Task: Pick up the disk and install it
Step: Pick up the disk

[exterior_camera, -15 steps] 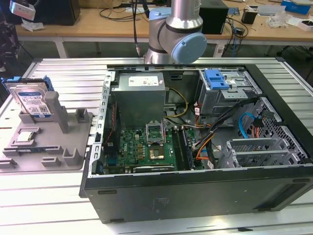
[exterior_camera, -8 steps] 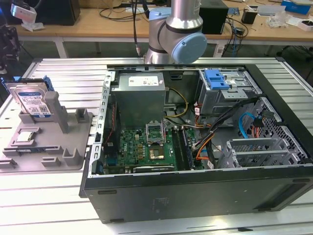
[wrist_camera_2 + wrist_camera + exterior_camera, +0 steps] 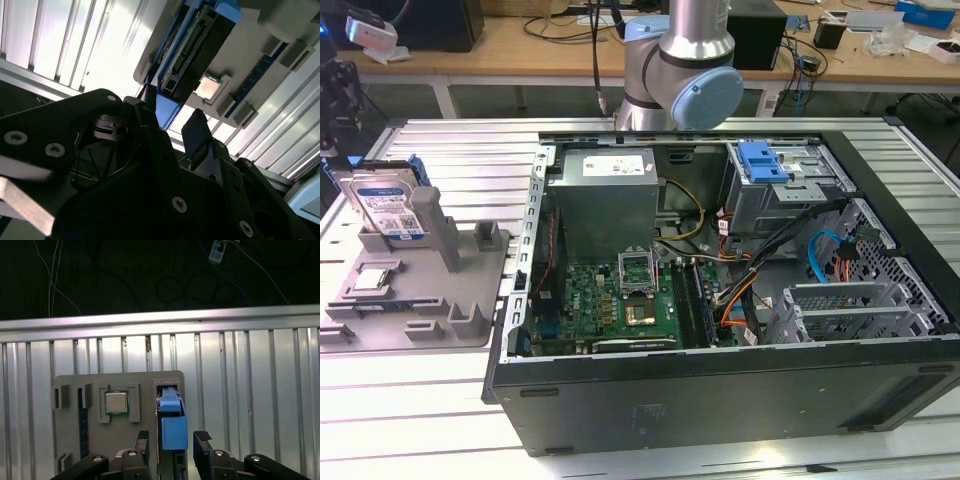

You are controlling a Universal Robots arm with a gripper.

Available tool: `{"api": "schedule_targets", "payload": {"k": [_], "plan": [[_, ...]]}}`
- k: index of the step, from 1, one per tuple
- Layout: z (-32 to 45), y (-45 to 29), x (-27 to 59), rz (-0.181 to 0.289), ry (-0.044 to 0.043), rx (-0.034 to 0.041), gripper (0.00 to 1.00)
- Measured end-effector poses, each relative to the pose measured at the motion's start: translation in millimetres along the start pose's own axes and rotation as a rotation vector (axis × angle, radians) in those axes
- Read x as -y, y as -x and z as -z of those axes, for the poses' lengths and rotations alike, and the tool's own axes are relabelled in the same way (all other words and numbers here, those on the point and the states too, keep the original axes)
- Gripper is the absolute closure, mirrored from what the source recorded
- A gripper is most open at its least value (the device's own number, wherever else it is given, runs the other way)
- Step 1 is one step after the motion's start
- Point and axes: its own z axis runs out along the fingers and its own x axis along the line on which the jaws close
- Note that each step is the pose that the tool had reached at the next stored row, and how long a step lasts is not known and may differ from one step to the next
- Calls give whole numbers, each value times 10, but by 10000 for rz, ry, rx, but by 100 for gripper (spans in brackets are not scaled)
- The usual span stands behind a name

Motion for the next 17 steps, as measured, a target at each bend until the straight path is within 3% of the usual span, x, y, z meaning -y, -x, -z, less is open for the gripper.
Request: {"api": "schedule_targets", "payload": {"k": [17], "plan": [[-164,27,-1,1,2,-1,52]]}}
